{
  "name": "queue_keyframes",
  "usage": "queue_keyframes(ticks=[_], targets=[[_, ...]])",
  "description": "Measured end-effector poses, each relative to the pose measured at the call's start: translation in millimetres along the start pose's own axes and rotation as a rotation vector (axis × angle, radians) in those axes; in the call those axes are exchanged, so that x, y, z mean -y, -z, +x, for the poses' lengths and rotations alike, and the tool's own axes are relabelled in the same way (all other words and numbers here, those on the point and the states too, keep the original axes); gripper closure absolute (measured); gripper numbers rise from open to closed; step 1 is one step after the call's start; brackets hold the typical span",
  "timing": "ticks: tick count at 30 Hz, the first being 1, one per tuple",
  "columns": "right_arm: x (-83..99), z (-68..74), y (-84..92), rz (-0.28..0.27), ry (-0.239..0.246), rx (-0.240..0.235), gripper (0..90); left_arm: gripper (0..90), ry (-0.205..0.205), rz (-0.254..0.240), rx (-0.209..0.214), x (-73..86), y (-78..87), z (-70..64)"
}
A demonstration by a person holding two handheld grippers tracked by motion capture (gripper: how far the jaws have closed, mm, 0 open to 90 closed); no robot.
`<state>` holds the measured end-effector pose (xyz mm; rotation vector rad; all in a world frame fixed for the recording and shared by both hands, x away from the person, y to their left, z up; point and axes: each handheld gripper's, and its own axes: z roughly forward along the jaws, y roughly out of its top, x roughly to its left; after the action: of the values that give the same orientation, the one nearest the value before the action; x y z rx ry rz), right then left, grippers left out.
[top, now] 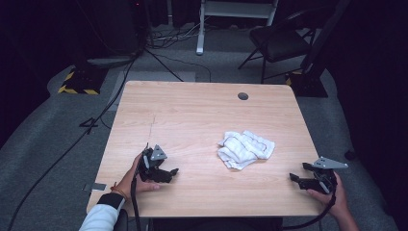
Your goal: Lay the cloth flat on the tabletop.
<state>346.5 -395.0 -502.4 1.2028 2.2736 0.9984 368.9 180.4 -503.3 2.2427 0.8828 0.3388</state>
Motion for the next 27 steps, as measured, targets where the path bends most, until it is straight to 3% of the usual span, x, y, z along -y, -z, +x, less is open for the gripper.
queue_keyframes(ticks=[2, 5, 8, 11, 13, 16, 17, 18, 21, 25, 27], targets=[[-1.3, -0.3, 0.5, -0.005, 0.02, -0.022, 32.0, 14.4, -0.025, 0.01, 0.023, -2.5, -1.0, 1.7], [-5.8, -1.9, -1.3, -0.024, 0.036, -0.038, 34.3, 15.9, -0.02, 0.011, 0.021, -9.5, -6.5, 4.0], [-11.6, -4.5, -4.6, -0.027, 0.026, -0.038, 37.6, 17.3, -0.027, 0.021, 0.048, -21.3, -15.0, 4.0], [-17.6, -5.7, -6.8, -0.024, 0.035, -0.03, 39.3, 19.4, -0.049, 0.009, 0.05, -29.4, -21.3, 2.1], [-27.4, -7.3, -9.2, -0.035, 0.036, -0.029, 41.6, 18.9, -0.056, 0.021, 0.08, -40.3, -30.1, 1.3], [-43.4, -8.1, -14.9, -0.033, 0.056, -0.021, 44.5, 19.7, -0.074, -0.007, 0.1, -60.2, -40.9, -1.7], [-48.3, -8.4, -16.8, -0.034, 0.057, -0.023, 44.7, 20.0, -0.074, -0.007, 0.1, -60.2, -40.9, -1.7], [-53.3, -8.5, -19.1, -0.029, 0.062, -0.024, 44.7, 20.7, -0.085, -0.019, 0.111, -71.2, -46.1, -2.3], [-62.9, -6.7, -24.1, -0.026, 0.077, -0.028, 45.3, 23.0, -0.101, -0.048, 0.094, -80.6, -50.9, -5.1], [-86.7, 1.2, -38.9, -0.026, 0.105, -0.032, 45.6, 24.3, -0.106, -0.064, 0.131, -104.9, -65.7, -6.7], [-93.5, 3.4, -46.5, -0.015, 0.117, -0.029, 45.7, 24.5, -0.11, -0.073, 0.113, -114.8, -72.8, -6.6]])
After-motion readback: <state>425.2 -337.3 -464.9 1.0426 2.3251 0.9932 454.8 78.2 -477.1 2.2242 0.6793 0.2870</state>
